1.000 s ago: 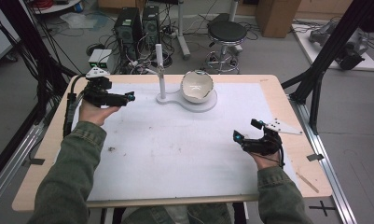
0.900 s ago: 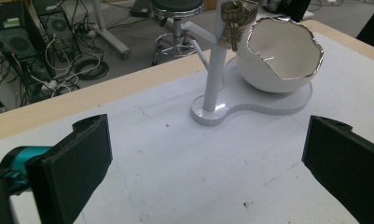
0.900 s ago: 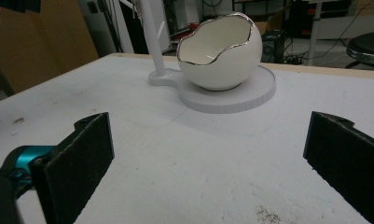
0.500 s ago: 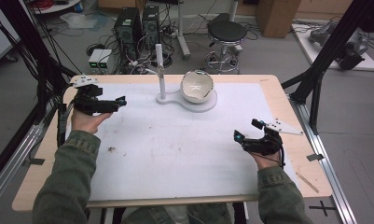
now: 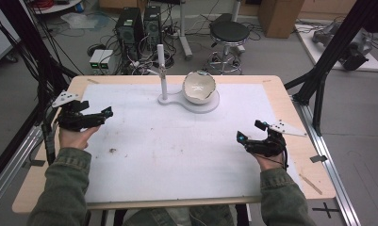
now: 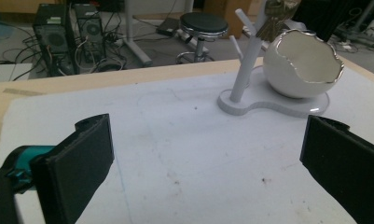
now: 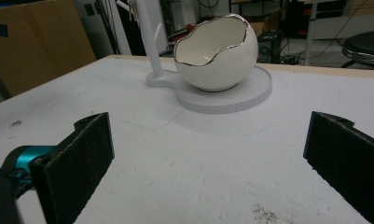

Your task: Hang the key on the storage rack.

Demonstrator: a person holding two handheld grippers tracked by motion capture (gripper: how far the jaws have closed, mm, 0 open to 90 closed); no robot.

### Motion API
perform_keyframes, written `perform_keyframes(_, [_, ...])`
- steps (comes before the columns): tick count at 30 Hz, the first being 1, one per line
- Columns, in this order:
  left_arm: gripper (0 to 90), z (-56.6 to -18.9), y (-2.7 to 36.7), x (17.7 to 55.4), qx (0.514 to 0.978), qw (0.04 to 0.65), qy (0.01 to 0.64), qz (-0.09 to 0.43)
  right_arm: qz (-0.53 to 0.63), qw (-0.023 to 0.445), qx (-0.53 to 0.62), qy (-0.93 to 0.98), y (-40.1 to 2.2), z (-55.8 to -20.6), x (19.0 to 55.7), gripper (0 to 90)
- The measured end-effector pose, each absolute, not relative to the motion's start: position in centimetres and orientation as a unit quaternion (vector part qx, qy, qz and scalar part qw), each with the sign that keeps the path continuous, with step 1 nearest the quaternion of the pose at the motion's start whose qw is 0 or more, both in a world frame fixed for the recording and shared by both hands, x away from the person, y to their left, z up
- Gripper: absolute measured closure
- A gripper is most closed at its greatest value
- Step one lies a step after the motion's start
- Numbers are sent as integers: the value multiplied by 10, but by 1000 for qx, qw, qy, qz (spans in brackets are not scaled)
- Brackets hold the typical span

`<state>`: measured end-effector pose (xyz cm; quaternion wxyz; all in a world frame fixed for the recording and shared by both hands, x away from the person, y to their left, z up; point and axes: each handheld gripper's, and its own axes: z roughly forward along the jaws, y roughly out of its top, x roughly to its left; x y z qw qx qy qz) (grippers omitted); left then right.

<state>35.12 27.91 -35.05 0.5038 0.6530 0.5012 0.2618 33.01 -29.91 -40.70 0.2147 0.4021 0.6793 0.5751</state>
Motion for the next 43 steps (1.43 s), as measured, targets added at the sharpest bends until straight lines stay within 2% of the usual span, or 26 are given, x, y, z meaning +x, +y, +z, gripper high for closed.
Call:
perform_keyframes(13, [22, -374, 291, 326, 644, 509, 503, 271, 576, 211, 404, 679, -298, -407, 330, 5])
perform_keyframes(32, [22, -403, 306, 286, 586, 510, 531, 339, 576, 215, 409, 675, -299, -407, 328, 5])
perform_keyframes(43, [22, -412, 319, 280, 566, 510, 549, 344, 572, 217, 413, 675, -299, -408, 329, 5])
